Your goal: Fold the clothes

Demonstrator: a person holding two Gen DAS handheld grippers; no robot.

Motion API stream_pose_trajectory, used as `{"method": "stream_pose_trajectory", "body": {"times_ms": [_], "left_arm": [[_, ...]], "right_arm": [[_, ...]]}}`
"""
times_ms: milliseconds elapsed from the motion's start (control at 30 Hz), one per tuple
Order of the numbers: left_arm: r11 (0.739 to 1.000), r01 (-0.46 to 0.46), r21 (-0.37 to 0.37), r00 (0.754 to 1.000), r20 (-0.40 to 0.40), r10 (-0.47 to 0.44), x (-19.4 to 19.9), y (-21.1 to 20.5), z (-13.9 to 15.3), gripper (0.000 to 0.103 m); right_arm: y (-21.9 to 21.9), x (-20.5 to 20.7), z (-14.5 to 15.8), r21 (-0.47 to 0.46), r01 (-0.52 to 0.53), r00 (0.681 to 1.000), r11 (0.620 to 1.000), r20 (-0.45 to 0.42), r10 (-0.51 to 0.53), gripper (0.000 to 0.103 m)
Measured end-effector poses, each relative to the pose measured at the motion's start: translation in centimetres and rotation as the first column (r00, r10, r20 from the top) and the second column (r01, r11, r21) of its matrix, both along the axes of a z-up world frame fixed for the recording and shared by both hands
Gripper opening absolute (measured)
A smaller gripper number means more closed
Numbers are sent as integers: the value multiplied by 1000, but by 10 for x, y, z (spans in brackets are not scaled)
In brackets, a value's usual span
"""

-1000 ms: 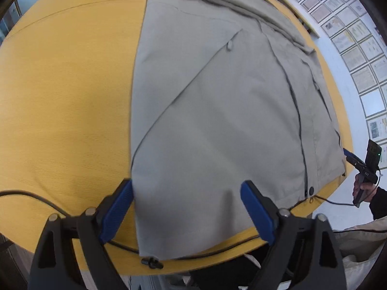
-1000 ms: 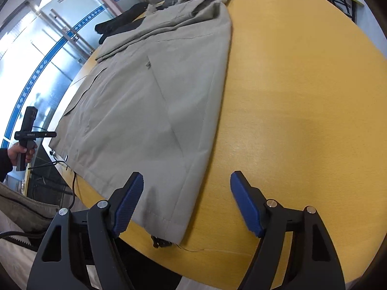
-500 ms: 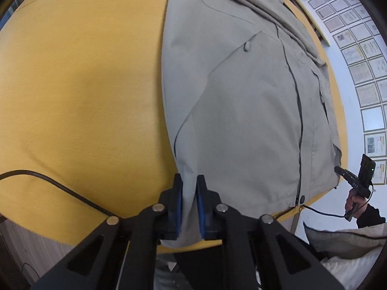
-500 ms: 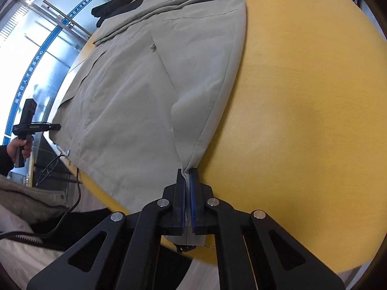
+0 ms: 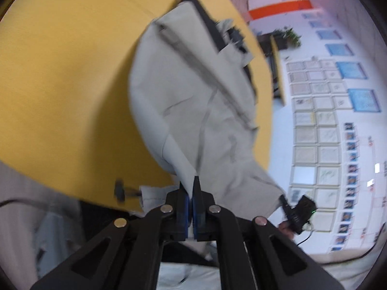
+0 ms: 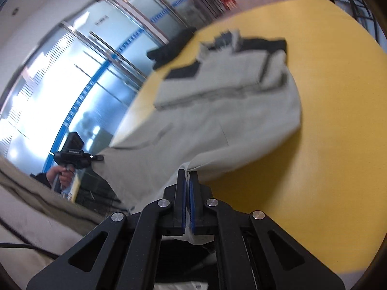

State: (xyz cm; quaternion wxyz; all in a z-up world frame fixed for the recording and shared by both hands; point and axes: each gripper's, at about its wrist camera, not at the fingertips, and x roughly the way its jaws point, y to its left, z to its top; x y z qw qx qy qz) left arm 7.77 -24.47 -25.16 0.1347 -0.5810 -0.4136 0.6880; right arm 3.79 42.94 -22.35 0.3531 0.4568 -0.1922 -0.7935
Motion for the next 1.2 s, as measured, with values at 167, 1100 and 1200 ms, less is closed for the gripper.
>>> {"method": "stream_pose_trajectory", "body": {"times_ms": [167, 1100, 1200], "left_arm": [[986, -98, 138, 989, -94, 111, -66, 14, 31, 1], [986, -102, 128, 991, -74, 112, -536, -23, -146, 3], [991, -77, 113, 994, -69, 85, -552, -22, -159, 9]], "right_arm": [[-16, -61, 47, -99, -8, 994, 995, -108, -3, 2], [42, -468, -132, -111, 418, 904, 902, 144, -401, 3], [51, -471, -143, -94, 450, 884, 888, 189, -428, 33]]}}
